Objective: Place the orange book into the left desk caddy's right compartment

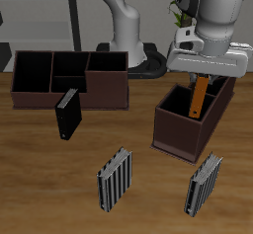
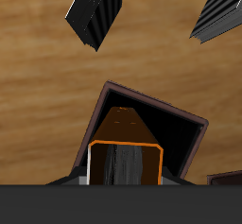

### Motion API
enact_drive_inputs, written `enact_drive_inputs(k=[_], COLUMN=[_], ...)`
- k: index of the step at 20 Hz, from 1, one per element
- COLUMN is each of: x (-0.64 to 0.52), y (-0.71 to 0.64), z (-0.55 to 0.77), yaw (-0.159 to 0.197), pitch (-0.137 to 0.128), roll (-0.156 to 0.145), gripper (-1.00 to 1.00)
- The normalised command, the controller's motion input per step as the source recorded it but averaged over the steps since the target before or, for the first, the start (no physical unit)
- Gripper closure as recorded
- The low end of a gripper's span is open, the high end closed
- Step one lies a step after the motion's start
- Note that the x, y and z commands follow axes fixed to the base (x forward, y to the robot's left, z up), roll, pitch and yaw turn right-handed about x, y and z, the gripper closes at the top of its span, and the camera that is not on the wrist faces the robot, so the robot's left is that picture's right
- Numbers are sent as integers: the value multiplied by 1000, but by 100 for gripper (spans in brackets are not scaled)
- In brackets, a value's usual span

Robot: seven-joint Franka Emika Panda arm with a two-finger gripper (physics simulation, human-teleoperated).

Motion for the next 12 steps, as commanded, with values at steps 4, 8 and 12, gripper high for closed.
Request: enact_drive_inputs(k=[4,8,12], x=[69,90,37], y=[-9,-50,-12], z=[-137,-71,-108], yaw=[1,-3,-2], pitch=[18,5,11], roll=[5,6,10], gripper=[100,100,100])
